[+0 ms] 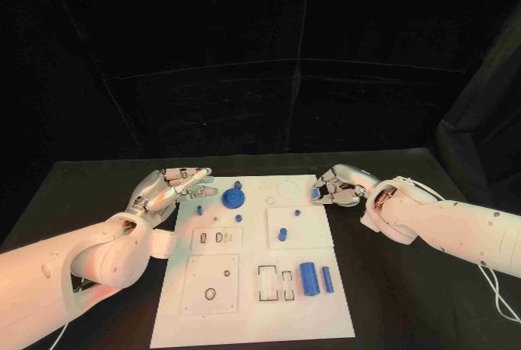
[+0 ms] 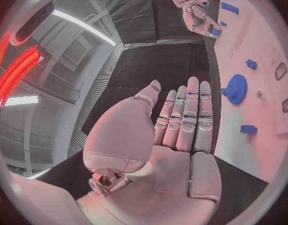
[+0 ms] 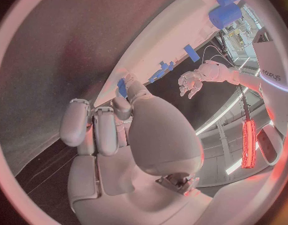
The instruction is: Assemble the parts on the task board
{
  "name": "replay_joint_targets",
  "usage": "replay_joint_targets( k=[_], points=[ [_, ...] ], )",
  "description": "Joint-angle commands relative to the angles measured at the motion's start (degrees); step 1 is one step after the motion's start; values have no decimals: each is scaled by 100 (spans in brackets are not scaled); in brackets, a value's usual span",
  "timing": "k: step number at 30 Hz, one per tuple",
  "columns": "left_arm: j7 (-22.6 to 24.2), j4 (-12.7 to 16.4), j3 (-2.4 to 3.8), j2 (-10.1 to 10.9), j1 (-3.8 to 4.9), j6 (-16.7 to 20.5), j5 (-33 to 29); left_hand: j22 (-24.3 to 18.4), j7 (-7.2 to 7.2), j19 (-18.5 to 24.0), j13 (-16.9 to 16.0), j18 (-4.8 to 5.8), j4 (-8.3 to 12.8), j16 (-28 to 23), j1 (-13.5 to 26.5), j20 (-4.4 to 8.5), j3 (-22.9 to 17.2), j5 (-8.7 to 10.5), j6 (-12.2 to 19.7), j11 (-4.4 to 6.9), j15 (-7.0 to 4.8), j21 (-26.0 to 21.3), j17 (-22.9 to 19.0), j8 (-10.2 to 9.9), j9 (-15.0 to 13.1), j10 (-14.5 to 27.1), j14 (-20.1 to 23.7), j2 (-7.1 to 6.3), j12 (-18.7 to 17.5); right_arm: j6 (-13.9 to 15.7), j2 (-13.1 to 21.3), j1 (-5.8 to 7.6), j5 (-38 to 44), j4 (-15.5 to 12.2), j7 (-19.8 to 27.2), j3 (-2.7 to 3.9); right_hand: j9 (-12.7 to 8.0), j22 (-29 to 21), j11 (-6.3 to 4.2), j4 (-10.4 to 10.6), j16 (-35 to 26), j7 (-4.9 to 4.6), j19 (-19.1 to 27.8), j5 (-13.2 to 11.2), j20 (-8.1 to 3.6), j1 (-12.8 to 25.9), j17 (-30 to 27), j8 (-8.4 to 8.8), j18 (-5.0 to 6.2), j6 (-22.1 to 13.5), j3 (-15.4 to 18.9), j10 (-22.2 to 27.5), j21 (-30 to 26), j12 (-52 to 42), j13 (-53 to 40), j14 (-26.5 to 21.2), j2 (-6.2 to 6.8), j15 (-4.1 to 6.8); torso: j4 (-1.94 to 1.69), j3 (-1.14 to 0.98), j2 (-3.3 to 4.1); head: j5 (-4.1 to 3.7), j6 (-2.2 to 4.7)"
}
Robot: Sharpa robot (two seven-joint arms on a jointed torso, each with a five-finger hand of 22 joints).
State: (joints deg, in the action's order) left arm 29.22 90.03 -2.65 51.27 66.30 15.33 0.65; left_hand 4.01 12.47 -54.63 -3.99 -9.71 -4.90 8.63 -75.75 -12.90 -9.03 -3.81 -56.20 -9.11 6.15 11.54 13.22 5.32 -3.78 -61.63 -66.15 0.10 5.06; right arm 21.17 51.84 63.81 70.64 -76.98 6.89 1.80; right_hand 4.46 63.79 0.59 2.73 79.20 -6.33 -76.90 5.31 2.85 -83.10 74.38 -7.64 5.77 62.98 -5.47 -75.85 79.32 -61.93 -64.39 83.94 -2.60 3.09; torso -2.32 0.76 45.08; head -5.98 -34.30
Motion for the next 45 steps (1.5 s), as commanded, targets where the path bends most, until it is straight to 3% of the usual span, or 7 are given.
replay_joint_targets(
  k=[1, 7, 16, 22, 34, 37, 45],
  points=[
    [15, 16, 2, 9, 6, -71, 6, -6, 36, -17, 7, -84, 40, -30, 25, -33, -9, 20, -1, -40, 47, -17, 6, -38, 6, 13, -1, 54, -39, 307, 8, 9, -60, -38, 85, 4, 94, 4, -21, -33, 32, 120, -18, -33, -6, -57, 5, -125, -62, 151, -107, -12, 24, -9, -5, 317, -160, 46, 3, 0, -3, 23, 10],
    [12, 46, 2, 41, 7, -57, 6, -6, 36, -17, 7, -84, 40, -30, 25, -33, -9, 20, -1, -40, 47, -17, 6, -38, 6, 13, -1, 54, -39, 387, 78, 15, -228, -305, -164, 9, 87, 25, -1, -69, 21, 95, -26, -36, 2, 83, -5, -112, -66, 83, -305, 0, 37, 27, 13, 312, -102, 33, 5, 11, -22, 42, 25],
    [14, -8, 2, 51, 8, -48, 5, -9, 35, -18, 6, -85, 48, -42, 32, -35, -14, 20, -1, -41, 48, -27, 11, -43, 6, 12, -2, 55, -45, 400, -51, 54, -75, -1003, -1102, 14, 71, 10, 25, -81, 1, 64, -16, -30, 22, 277, -25, -83, -62, 11, -513, 12, 36, 55, 26, 307, -16, 11, -4, 75, -137, 108, -22],
    [18, -135, 2, 90, 17, -50, 1, -9, 35, -18, 6, -85, 48, -42, 32, -35, -14, 20, -1, -41, 48, -27, 11, -43, 6, 12, -2, 55, -45, 318, -574, 86, 331, -1356, -1784, 15, 60, 1, 39, -106, -18, 46, -9, 135, 37, 452, -44, -66, -59, -22, -742, 32, 34, 90, 45, 303, 113, -2, -12, 106, -210, 316, -106],
    [36, -197, 3, 130, 76, -45, -21, -9, 34, -19, 6, -85, 51, -46, 34, -35, -16, 20, -3, -40, 48, -30, 14, -44, 5, 10, -3, 56, -47, -92, -1547, 89, 1284, -1185, -2240, 10, 55, 9, 46, -98, -2, 39, -12, 77, 45, 631, -17, -60, -59, -23, -910, 1, 39, 57, 17, 311, 212, -9, -109, 207, -260, 637, -229],
    [46, -211, 3, 135, 92, -39, -22, -10, 33, -19, 6, -85, 52, -47, 35, -35, -16, 20, -3, -40, 48, -31, 14, -44, 5, 9, -3, 57, -47, -214, -1785, 82, 1491, -1097, -2284, 3, 54, 6, 48, -92, 0, 39, -10, 54, 46, 669, -15, -59, -58, -20, -927, -4, 38, 54, 14, 312, 234, -10, -109, 213, -265, 710, -260],
    [47, -241, 3, 114, 134, -47, -23, -10, 33, -19, 6, -85, 52, -47, 35, -35, -16, 20, -3, -40, 48, -31, 14, -44, 5, 9, -3, 57, -47, -314, -2083, 54, 1781, -992, -2487, -212, 49, -2, 50, -90, 4, 35, -6, 33, 48, 722, -8, -50, -57, -29, -953, -7, 36, 50, 9, 313, 274, -11, -116, 195, -254, 827, -302]
  ],
)
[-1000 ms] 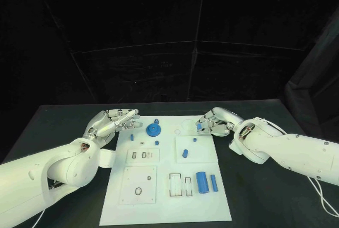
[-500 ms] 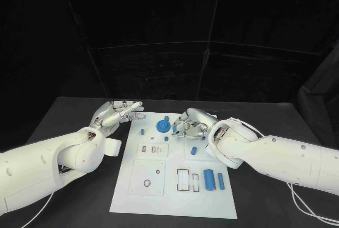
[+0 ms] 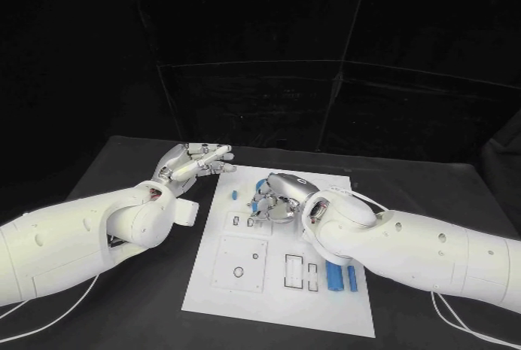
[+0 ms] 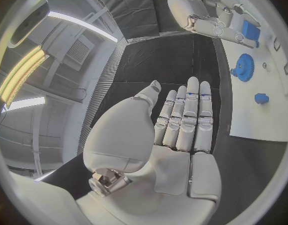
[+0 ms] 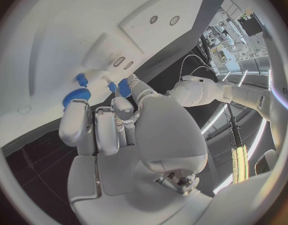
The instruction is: Assemble the parts on the task board
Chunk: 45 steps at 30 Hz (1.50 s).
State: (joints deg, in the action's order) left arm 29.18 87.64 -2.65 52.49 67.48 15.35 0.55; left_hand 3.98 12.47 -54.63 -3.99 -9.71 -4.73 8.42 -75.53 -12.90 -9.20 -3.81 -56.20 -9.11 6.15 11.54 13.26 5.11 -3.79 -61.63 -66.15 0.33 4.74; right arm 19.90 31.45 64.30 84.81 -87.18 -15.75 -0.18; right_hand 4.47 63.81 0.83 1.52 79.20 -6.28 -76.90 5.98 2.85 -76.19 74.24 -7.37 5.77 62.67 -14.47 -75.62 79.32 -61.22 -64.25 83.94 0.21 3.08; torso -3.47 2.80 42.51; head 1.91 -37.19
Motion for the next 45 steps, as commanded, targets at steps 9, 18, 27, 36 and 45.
replay_joint_targets(
  k=[9, 18, 27, 36, 45],
  points=[
    [43, -20, 4, -47, 24, -67, -13, -6, 33, -19, 6, -85, 35, -26, 12, -35, 1, 20, -4, -40, 48, -31, 9, -23, 5, 9, -3, 34, -16, -390, -122, -30, 506, 80, -246, -58, 44, -9, 33, 38, -1, 25, -4, -24, 50, 108, 0, -70, -56, 2, -70, -22, 34, -12, 1, 312, 60, -15, 14, -25, 12, 64, -55],
    [31, -42, 3, -92, 24, -83, -13, -6, 33, -19, 6, -85, 35, -26, 12, -35, 1, 20, -4, -40, 48, -31, 9, -23, 5, 9, -3, 34, -16, -424, -146, -42, 647, 146, -263, -67, 42, -8, 35, 42, 0, 22, -4, -9, 52, 135, 3, -65, -56, -3, -75, -19, 34, -9, 3, 313, 81, -17, 10, -24, 12, 29, -95],
    [4, -62, 3, -109, 22, -110, -13, -7, 33, -20, 5, -85, 41, -34, 16, -36, -4, 20, -6, -40, 49, -37, 13, -25, 5, 6, -3, 36, -19, -549, -127, -52, 791, 149, -264, -174, 40, -6, 34, 24, -1, 23, -4, 4, 53, 142, 2, -61, -56, -4, -87, -13, 34, -2, 7, 312, 117, -17, 4, -21, 8, 39, -138],
    [-1, -69, 2, -113, 21, -120, -13, -7, 33, -20, 5, -85, 41, -34, 16, -36, -4, 20, -6, -40, 49, -37, 13, -25, 5, 6, -3, 36, -19, -670, -103, -58, 912, 151, -281, -221, 37, -30, 36, -13, -21, 18, 11, -4, 55, 157, -22, -56, -51, -4, -104, 23, 23, 47, 45, 305, 195, -19, 12, -25, 7, 47, -152],
    [-6, -79, 2, -120, 21, -131, -13, -8, 34, -21, 5, -85, 42, -40, 25, -37, -4, 21, -7, -40, 49, -42, 15, -27, 5, 5, -5, 37, -22, -729, -81, -71, 1028, 128, -358, -227, -3, -66, 85, -6, -45, -43, 35, -48, 78, 274, -49, 35, -47, -149, -111, 157, 3, 276, 240, 297, 305, -53, 7, -25, 10, 36, -160]
  ],
)
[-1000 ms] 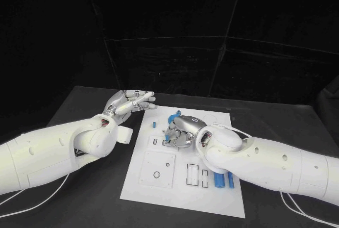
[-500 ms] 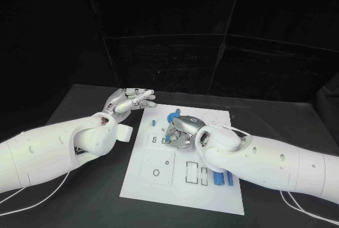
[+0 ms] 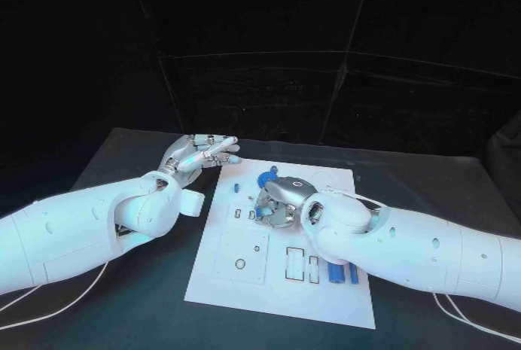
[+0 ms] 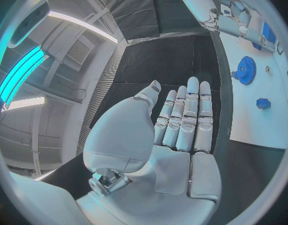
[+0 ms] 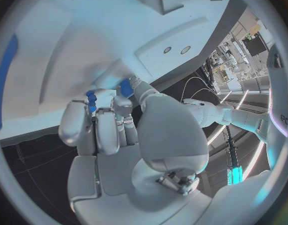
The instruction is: Assemble the parts on the task board
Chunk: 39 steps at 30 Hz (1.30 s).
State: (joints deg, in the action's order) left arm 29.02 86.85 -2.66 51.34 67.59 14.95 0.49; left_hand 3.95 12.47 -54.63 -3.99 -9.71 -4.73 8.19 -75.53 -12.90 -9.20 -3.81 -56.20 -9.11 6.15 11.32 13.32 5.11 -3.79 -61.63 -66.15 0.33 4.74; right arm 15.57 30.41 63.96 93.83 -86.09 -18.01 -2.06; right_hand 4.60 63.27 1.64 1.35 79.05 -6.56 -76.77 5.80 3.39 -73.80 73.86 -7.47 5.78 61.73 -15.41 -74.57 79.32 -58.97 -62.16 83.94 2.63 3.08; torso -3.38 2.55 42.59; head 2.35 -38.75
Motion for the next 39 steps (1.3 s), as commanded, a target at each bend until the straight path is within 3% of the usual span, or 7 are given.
replay_joint_targets(
  k=[1, 19, 30, 33, 36, 37, 39],
  points=[
    [9, -2, 4, -5, 9, -91, -7, -5, 34, -21, 5, -85, 42, -17, 25, -37, -4, 21, -7, -40, 49, -20, 10, -28, 5, 5, -5, 37, -22, -301, 28, -39, 141, 16, -142, -39, -20, -16, 9, 12, -37, -22, 24, -33, 28, 48, -20, 54, -47, -69, -15, 64, 1, 72, 49, 295, 77, -57, -1, 1, 0, -10, -5],
    [6, -15, 3, -7, 8, -102, -7, -5, 35, -22, 5, -85, 39, -21, 36, -37, -3, 22, -8, -42, 50, -23, 12, -29, 5, 3, -6, 39, -24, -279, 53, -66, 241, -24, -242, -40, -51, -56, 70, 109, -95, -77, 46, 159, 86, 360, -81, 163, -38, -260, 171, 164, -24, 244, 214, 278, 370, -113, -6, 5, 0, -41, -16],
    [-10, -25, 3, -8, 8, -109, -7, -5, 35, -22, 5, -85, 39, -21, 36, -37, -3, 22, -8, -42, 50, -23, 12, -29, 5, 3, -6, 39, -24, -160, 52, -73, 254, -31, -261, -40, -46, -101, 76, 213, -141, -77, 67, 201, 94, 493, -132, 175, -29, -305, 366, 200, -48, 297, 277, 266, 456, -118, -2, 0, 2, -46, 2],
    [-12, -26, 3, -8, 8, -110, -7, -5, 35, -22, 5, -85, 39, -21, 36, -37, -3, 22, -8, -42, 50, -23, 12, -29, 5, 3, -6, 39, -24, 32, 54, -74, 255, -31, -262, -40, -64, -122, 94, 283, -166, -97, 75, 199, 101, 548, -159, 219, -27, -404, 499, 274, -60, 404, 379, 260, 497, -130, -3, 1, 3, -49, 1],
    [-14, -27, 3, -9, 8, -113, -7, -5, 35, -22, 5, -85, 39, -21, 36, -37, -3, 22, -8, -42, 50, -23, 12, -29, 5, 3, -6, 39, -24, 437, 64, -81, 251, -35, -205, -40, -83, -146, 154, 458, -183, -165, 83, 357, 138, 578, -165, 309, -26, -651, 840, 403, -76, 538, 530, 252, 569, -179, -4, 0, 3, -54, 4],
    [-14, -28, 3, -10, 8, -115, -7, -5, 35, -22, 5, -85, 39, -21, 36, -37, -3, 22, -8, -42, 50, -23, 12, -29, 5, 3, -6, 39, -24, 664, 72, -85, 237, -42, -145, -40, -71, -166, 190, 616, -198, -201, 93, 441, 179, 460, -173, 311, -27, -760, 1122, 430, -90, 508, 541, 248, 550, -199, -3, -3, 4, -55, 7],
    [-15, -31, 3, -13, 8, -118, -7, -6, 35, -25, 5, -86, 39, -29, 49, -38, -3, 22, -10, -42, 50, -29, 16, -32, 4, 1, -8, 41, -28, 955, 90, -94, 206, -68, -37, -40, -66, -173, 209, 782, -207, -209, 94, 510, 186, 311, -175, 290, -18, -827, 1338, 446, -95, 467, 545, 248, 530, -227, -3, -4, 4, -56, 8]
  ],
)
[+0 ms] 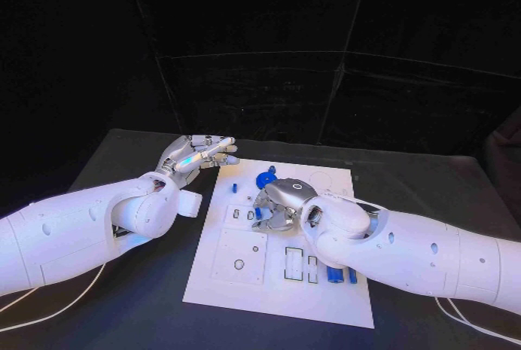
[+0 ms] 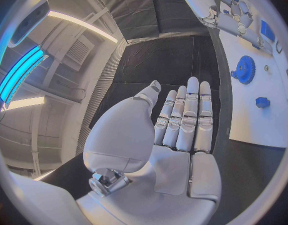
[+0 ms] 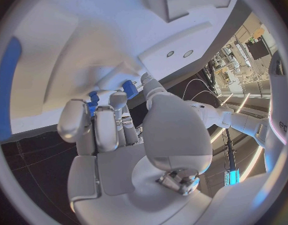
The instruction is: Assemble the parts on the task board
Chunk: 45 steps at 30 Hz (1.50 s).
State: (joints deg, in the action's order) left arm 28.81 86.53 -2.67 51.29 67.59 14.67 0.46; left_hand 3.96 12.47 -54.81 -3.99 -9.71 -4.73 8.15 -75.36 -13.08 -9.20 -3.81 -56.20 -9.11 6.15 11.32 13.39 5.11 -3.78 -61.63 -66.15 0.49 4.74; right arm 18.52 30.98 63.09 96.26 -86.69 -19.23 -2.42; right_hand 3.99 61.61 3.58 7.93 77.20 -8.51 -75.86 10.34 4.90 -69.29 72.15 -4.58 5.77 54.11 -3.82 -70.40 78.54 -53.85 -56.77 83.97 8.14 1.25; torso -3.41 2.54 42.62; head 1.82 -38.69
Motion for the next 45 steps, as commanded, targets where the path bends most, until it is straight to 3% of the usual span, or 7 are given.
replay_joint_targets(
  k=[1, 10, 22, 26, 33, 38, 45],
  points=[
    [6, -1, 3, -10, 9, -92, -4, -8, 35, -6, 5, -85, 39, -25, 33, -20, -3, 22, -10, -42, 50, -29, 10, -33, 4, 2, -8, 25, -28, 822, 51, -16, -67, -37, 161, -4, -4, -16, 18, 197, -31, -22, 7, 81, 45, -207, -11, -10, -19, -87, 253, 37, -22, -61, 11, 243, -20, -39, 0, -5, 1, -7, 6],
    [-26, -44, -7, -17, 1, -128, -4, -8, 26, -14, 4, -88, 55, -31, 24, -19, -18, 19, -15, -36, 46, -35, 18, -34, 3, -6, -20, 33, -30, 1676, 481, -83, -357, -548, 1018, 7, -6, -58, 37, 567, -59, -56, 28, 296, 61, -494, -21, -50, -10, -205, 639, 50, -44, -172, 10, 238, 25, -63, 10, -15, -13, 13, 25],
    [-1301, 28, -65, 48, 7, -377, 1243, 338, -265, -1553, -186, -77, 34, 1278, 352, 541, 20, 25, -316, 339, -496, 737, 976, 3, -29, -795, -1842, -51, 199, 1184, 1661, 253, -3175, -1205, 2574, 297, 18, -194, -3, 521, -157, -8, 106, 420, 43, -815, -113, -158, 17, -50, 657, 139, -113, -103, 137, 208, -322, -36, 32, -47, -79, 33, 87],
    [-2715, 77, -66, 49, 86, -915, 2388, 681, -536, -2248, -633, -76, -165, 4713, 636, 891, 312, 50, -557, 642, -742, 1371, 3863, 114, -103, -1527, -2057, -175, 738, 972, 2015, 528, -3915, -1074, 2588, 327, 17, -347, -8, 511, -259, -3, 184, 421, 37, -825, -235, -167, 46, -37, 663, 176, -183, -47, 198, 177, -369, -30, 47, -83, -148, 47, 64],
    [-4101, -27, -71, -152, 357, -1799, 4187, 1114, -574, -2367, -1399, -41, -450, 6750, 743, 931, 565, 10, -547, 703, -841, 2006, 5931, 235, -179, -1480, -2151, 83, 1460, 933, 2502, 747, -4605, -876, 2588, 361, 4, -558, -10, 486, -425, -5, 286, 590, 27, -848, -405, -159, 81, -61, 695, 257, -300, 72, 326, 128, -457, -24, 32, -141, -252, -1, 34],
    [-4386, -259, -105, -411, 520, -2063, 4660, 4315, -666, -2930, -2602, 329, -652, 7916, 791, 1055, 905, 35, -541, 797, -914, 4823, 7308, 623, -366, -1164, -2309, 191, 2813, 885, 2582, 794, -4776, -698, 2536, 370, 3, -630, -9, 485, -476, -6, 320, 600, 27, -847, -465, -158, 94, -64, 702, 270, -335, 92, 348, 114, -466, -25, 37, -168, -319, -47, -19],
    [-4600, -708, -193, -913, 650, -2806, 5384, 5402, -784, -2858, -4554, 425, -944, 8018, 1049, 1079, 1332, 32, -423, 881, -985, 5741, 7441, 1374, -919, -979, -2325, 419, 4892, 743, 2511, 812, -4752, -473, 2430, 372, 3, -744, -8, 497, -570, -6, 372, 610, 26, -812, -561, -165, 113, -60, 752, 312, -400, 161, 426, 90, -474, -25, 35, -209, -399, -46, -84]
  ],
)
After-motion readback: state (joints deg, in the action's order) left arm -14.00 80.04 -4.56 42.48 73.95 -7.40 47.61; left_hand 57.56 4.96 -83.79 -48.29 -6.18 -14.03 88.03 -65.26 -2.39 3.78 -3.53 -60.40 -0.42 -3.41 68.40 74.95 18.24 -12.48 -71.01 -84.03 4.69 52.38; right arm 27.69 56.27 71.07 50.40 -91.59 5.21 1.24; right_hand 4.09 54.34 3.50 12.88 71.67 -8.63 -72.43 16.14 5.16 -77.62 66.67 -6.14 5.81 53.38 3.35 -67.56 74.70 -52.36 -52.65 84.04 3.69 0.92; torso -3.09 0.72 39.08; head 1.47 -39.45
